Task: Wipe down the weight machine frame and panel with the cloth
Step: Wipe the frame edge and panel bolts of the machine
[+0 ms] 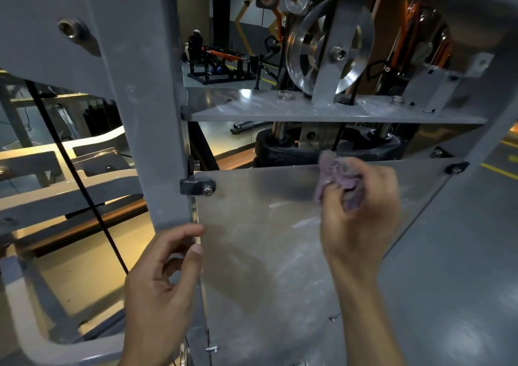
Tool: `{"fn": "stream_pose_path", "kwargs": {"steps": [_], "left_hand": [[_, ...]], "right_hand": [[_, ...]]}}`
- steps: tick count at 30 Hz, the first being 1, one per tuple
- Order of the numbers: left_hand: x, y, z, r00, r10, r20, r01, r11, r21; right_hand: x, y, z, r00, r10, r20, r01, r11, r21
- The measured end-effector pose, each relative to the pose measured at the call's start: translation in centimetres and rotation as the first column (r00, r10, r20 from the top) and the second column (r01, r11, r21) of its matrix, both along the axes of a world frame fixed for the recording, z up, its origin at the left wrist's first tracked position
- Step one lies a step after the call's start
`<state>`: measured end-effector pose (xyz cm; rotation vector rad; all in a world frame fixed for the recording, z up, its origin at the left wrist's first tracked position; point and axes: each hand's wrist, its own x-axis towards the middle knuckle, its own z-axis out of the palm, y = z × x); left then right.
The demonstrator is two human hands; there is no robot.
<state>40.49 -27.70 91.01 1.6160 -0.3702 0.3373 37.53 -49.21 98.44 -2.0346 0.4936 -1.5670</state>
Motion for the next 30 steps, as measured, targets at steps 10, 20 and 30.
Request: {"fn": "stream_pose_path", "kwargs": {"steps": [10, 20, 30], "left_hand": [[0.1, -0.2, 0.2, 0.999, 0.011, -0.031, -0.011, 1.000, 0.002], [0.2, -0.2, 0.1, 0.999, -0.003, -0.033, 0.004, 1.000, 0.031], [-0.1, 0.3, -0.1, 0.998, -0.023, -0.051, 0.026, 0.999, 0.040]], "right_hand": [[1.6, 4.1, 2.0, 0.930, 0.340, -0.138, -0.353, 0.931, -0.089], [1.9, 4.4, 2.3, 0.964, 0.256, -0.065, -0.262, 0.958, -0.117], [1.4, 2.9, 1.6, 0.982, 0.183, -0.035, -0.186, 0.980, -0.071]]}}
